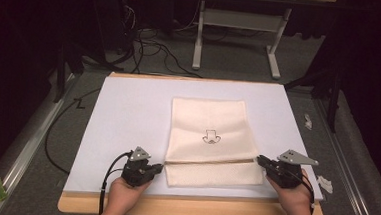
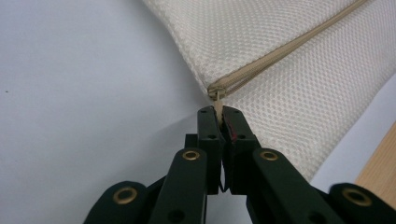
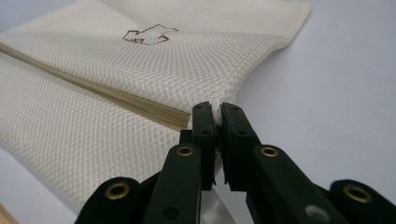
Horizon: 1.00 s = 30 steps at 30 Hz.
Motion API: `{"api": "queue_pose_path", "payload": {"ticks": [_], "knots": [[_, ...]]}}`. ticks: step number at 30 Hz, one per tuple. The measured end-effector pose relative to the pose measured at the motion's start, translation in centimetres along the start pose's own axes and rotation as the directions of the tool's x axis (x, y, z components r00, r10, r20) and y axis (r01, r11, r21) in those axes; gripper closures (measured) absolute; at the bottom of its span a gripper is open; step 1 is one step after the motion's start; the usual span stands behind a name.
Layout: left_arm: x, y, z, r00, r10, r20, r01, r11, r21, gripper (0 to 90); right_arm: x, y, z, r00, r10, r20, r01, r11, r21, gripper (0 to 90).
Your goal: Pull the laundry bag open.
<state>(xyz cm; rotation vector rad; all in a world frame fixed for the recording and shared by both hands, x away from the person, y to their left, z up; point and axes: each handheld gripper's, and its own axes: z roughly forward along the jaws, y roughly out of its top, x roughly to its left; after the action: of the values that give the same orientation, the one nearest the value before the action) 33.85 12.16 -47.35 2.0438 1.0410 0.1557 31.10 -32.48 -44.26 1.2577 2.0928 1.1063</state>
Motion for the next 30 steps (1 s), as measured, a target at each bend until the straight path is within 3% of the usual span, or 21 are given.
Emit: {"api": "queue_pose_path", "payload": {"ticks": [3, 11, 15, 20, 25, 28, 30], "knots": [[0.4, 0.0, -0.3, 0.9998, -0.012, 0.015, 0.013, 0.9995, -0.027, 87.5, -0.1, 0.0, 0.1, 0.9998, 0.012, -0.017, -0.012, 1.0, -0.003, 85.8], [-0.3, -0.2, 0.0, 0.9987, 0.05, 0.004, -0.05, 0.9982, -0.034, 86.2, -0.6, -0.7, -0.1, 0.9991, 0.025, -0.033, -0.025, 1.0, -0.003, 83.6], [-0.5, 0.1, -0.3, 0.9975, 0.071, 0.0, -0.071, 0.9954, -0.064, 71.6, -0.8, -0.9, -0.1, 0.998, 0.033, -0.055, -0.033, 0.999, -0.004, 78.5], [0.3, 0.5, -1.4, 0.9932, 0.088, -0.076, -0.097, 0.987, -0.128, 55.5, -1.5, -0.7, -0.7, 0.9968, 0.065, -0.047, -0.069, 0.995, -0.071, 56.9], [2.4, 0.5, -3.1, 0.9734, 0.092, -0.21, -0.132, 0.9743, -0.183, 38.9, -3.1, -0.9, -1.6, 0.9937, 0.09, 0.066, -0.083, 0.99, -0.111, 30.5], [4.4, 0.2, -4.8, 0.9651, 0.025, -0.261, -0.087, 0.969, -0.231, 28.9, -4.7, -1.2, -2.4, 0.9839, 0.12, 0.133, -0.104, 0.987, -0.119, 21.7], [5.6, 0.0, -6.0, 0.9543, -0.021, -0.298, -0.06, 0.9635, -0.261, 24.0, -5.8, -1.4, -3.1, 0.9751, 0.15, 0.164, -0.13, 0.984, -0.125, 20.1]]}}
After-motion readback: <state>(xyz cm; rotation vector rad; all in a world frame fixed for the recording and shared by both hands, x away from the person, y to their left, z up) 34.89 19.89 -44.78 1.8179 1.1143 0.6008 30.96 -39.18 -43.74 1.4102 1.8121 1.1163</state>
